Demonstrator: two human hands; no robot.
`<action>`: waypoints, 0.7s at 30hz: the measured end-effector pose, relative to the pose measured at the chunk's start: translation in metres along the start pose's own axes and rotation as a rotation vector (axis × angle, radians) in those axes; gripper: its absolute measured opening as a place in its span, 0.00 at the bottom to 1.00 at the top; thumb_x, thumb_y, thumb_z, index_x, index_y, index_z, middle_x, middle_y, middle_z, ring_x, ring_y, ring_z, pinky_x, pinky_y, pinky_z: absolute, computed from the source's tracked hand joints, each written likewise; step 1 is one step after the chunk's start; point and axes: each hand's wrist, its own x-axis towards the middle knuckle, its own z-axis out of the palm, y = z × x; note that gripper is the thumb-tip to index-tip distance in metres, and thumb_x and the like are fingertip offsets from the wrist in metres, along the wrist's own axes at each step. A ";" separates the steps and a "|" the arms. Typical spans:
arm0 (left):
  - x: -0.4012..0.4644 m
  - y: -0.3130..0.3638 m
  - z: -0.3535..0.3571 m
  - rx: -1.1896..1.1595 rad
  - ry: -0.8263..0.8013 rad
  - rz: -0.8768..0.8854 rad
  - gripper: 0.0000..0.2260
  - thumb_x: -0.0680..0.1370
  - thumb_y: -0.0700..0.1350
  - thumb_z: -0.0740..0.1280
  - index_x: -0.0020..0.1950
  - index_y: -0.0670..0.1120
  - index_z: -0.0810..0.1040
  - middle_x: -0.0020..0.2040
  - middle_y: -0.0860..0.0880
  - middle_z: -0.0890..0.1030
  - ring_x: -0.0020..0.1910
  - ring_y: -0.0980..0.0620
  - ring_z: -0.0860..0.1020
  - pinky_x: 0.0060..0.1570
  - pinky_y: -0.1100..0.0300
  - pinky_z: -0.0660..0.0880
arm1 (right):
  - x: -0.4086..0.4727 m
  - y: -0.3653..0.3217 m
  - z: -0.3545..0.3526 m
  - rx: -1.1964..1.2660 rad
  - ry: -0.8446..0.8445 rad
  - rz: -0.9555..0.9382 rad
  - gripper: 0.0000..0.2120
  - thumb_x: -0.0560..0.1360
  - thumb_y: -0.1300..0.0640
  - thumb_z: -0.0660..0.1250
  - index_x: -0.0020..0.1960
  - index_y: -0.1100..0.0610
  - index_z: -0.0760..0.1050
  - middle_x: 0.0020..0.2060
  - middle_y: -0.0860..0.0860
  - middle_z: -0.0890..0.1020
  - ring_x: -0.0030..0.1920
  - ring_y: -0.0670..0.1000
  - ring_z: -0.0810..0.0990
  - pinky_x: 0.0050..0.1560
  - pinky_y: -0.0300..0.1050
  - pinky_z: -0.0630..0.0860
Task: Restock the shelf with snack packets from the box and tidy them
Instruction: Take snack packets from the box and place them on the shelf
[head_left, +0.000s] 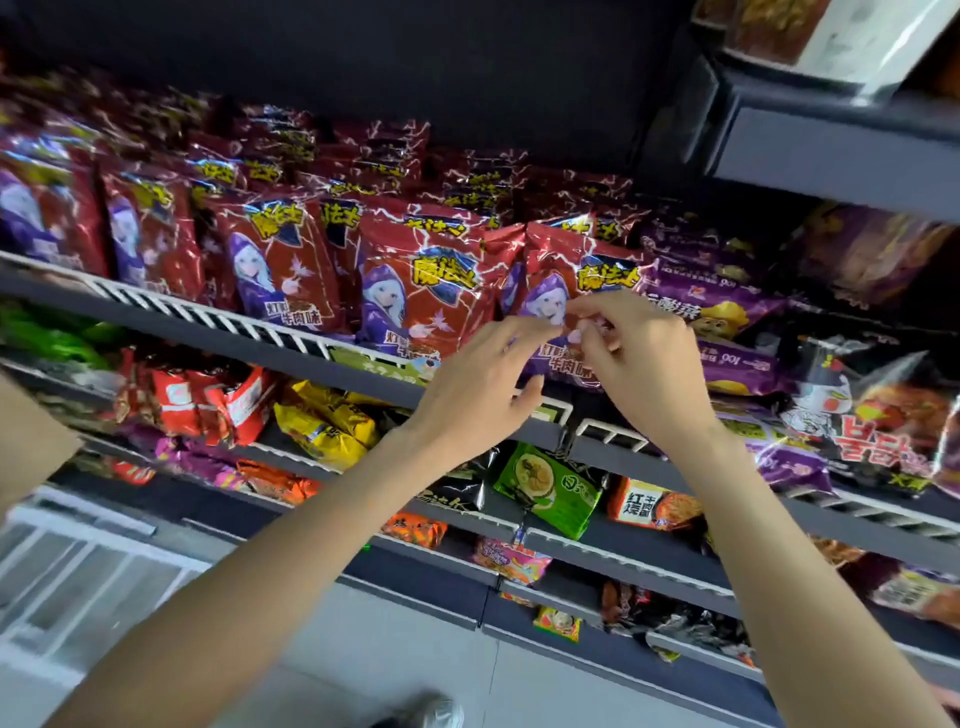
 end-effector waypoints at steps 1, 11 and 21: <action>-0.013 -0.003 -0.012 0.007 0.070 0.009 0.18 0.77 0.44 0.65 0.67 0.45 0.73 0.61 0.49 0.78 0.59 0.53 0.75 0.52 0.56 0.78 | 0.001 -0.011 0.001 0.029 0.034 -0.053 0.10 0.78 0.59 0.61 0.54 0.58 0.79 0.48 0.50 0.82 0.34 0.50 0.81 0.32 0.48 0.78; -0.197 -0.109 -0.150 0.379 0.324 -0.303 0.08 0.76 0.46 0.64 0.46 0.47 0.83 0.32 0.55 0.79 0.31 0.57 0.76 0.31 0.60 0.74 | 0.006 -0.170 0.116 0.200 -0.012 -0.577 0.08 0.77 0.60 0.64 0.44 0.61 0.79 0.35 0.53 0.79 0.36 0.57 0.76 0.38 0.50 0.72; -0.429 -0.240 -0.310 0.484 0.257 -1.135 0.19 0.74 0.60 0.57 0.53 0.52 0.81 0.45 0.51 0.84 0.40 0.44 0.80 0.41 0.53 0.78 | 0.039 -0.388 0.326 0.428 -0.608 -0.632 0.07 0.73 0.53 0.64 0.48 0.51 0.79 0.41 0.47 0.82 0.40 0.50 0.81 0.35 0.44 0.74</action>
